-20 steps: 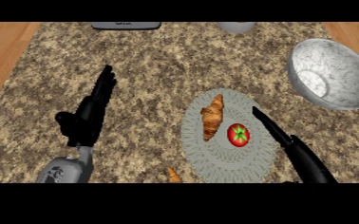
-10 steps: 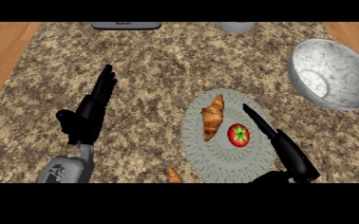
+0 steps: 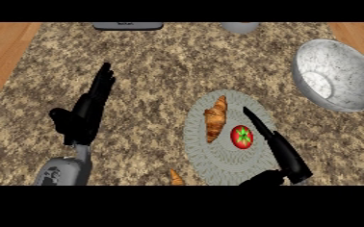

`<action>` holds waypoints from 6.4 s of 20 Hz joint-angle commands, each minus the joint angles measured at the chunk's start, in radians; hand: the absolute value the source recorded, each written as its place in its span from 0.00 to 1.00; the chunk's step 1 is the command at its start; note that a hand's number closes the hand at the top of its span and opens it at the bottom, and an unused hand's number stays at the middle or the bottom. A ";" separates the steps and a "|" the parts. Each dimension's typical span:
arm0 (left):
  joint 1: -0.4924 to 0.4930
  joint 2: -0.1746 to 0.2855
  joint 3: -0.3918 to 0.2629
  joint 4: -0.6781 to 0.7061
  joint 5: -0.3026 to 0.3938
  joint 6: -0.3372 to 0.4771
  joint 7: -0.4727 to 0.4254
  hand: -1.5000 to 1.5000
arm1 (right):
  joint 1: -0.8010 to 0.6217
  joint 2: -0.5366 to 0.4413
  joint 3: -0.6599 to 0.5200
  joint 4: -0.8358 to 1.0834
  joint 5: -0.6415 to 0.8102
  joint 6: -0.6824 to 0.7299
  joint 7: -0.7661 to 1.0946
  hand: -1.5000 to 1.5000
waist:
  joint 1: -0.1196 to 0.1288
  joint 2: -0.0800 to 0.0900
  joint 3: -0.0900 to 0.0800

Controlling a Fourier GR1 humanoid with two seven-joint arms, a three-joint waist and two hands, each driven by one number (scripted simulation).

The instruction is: Pick the tomato from the placemat and place it in the bowl

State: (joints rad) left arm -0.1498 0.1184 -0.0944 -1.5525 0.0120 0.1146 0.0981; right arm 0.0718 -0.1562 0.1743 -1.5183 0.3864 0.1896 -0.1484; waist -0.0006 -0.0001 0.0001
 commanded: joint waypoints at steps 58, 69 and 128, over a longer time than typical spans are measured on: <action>0.028 -0.060 0.022 -0.027 -0.067 0.006 0.012 0.50 | 0.303 -1.066 -0.563 -0.226 -0.919 0.371 -0.732 1.00 | -0.015 -0.003 -0.001; 0.024 -0.055 0.017 0.013 -0.064 -0.043 -0.036 0.50 | -0.029 -1.063 -0.448 -0.056 -0.794 0.235 -0.498 1.00 | 0.025 0.005 0.000; -0.008 -0.080 0.017 0.010 -0.067 -0.054 -0.027 0.50 | -0.854 -0.791 -0.182 1.203 -0.438 0.719 -0.742 0.00 | 0.041 0.026 0.010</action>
State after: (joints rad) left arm -0.1666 0.0490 -0.0680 -1.5465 -0.0489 0.0551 0.0809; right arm -0.8043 -0.9201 -0.0020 -0.3249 -0.0249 0.6192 -0.7364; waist 0.0471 0.0244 0.0093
